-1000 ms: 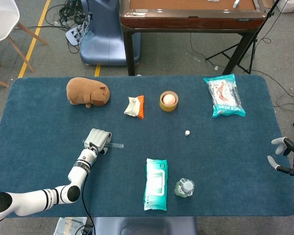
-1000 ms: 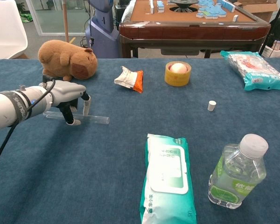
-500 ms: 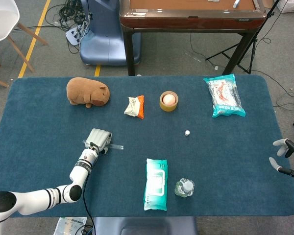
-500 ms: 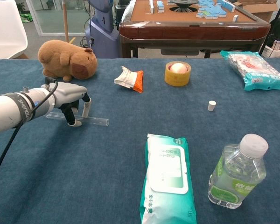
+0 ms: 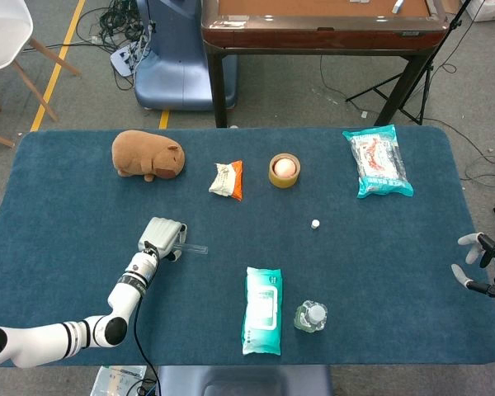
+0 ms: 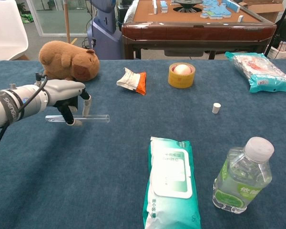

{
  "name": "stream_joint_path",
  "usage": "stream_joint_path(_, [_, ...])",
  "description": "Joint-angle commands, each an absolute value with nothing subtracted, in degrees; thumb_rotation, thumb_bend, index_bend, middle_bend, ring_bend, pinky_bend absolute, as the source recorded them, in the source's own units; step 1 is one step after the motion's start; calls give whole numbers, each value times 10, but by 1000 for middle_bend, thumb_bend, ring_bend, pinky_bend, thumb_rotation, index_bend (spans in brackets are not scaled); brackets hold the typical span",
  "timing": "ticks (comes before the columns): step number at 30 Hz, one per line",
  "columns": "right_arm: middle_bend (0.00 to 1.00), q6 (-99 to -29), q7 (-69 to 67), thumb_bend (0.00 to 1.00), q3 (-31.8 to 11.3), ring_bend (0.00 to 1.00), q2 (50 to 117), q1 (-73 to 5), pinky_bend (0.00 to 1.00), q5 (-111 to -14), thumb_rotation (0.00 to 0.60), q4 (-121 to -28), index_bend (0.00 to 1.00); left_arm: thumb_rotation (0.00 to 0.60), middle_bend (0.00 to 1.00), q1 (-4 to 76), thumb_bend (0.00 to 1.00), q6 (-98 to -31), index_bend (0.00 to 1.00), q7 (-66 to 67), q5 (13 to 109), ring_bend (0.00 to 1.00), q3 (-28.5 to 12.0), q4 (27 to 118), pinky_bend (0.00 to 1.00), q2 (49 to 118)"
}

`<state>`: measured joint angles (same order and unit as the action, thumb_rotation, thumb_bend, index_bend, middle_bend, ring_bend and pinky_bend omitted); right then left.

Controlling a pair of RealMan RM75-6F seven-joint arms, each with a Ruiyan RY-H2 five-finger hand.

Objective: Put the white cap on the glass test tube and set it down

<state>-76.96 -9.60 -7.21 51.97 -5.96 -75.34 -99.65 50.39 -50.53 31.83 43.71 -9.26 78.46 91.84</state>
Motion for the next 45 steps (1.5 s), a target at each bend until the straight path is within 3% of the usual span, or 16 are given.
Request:
stream_joint_path(1, [611, -764, -69, 269, -75, 605, 523, -70, 694, -754, 600, -1001, 380, 600, 1000, 492, 274, -506, 577, 292, 453, 998, -95, 823, 1000, 888])
stream_joint_path(5, [681, -762, -19, 270, -84, 689, 534, -88, 768, -753, 600, -1005, 380, 600, 1000, 482, 274, -513, 590, 272, 470, 1000, -95, 857, 1000, 866])
stream_joint_path(11, [866, -727, 36, 268, -111, 916, 567, -136, 970, -725, 600, -985, 396, 600, 1000, 476, 274, -527, 596, 267, 488, 1000, -92, 897, 1000, 842])
stream_joint_path(15, [966, -692, 92, 268, -122, 998, 597, -175, 1000, -698, 600, -972, 445, 600, 1000, 474, 274, -536, 608, 269, 491, 1000, -91, 917, 1000, 831])
stream_joint_path(22, [1000, -634, 170, 268, -132, 1000, 663, -243, 1000, -656, 600, -938, 503, 600, 1000, 475, 274, -553, 626, 279, 484, 1000, -92, 944, 1000, 821])
stream_joint_path(32, [1000, -580, 263, 268, -133, 1000, 765, -318, 1000, -581, 600, -864, 508, 600, 1000, 471, 274, -573, 626, 288, 486, 1000, -87, 972, 1000, 812])
stream_joint_path(45, [1000, -534, 328, 268, -138, 1000, 842, -391, 1000, -493, 600, -795, 508, 600, 1000, 471, 274, -579, 626, 298, 479, 1000, -77, 985, 1000, 808])
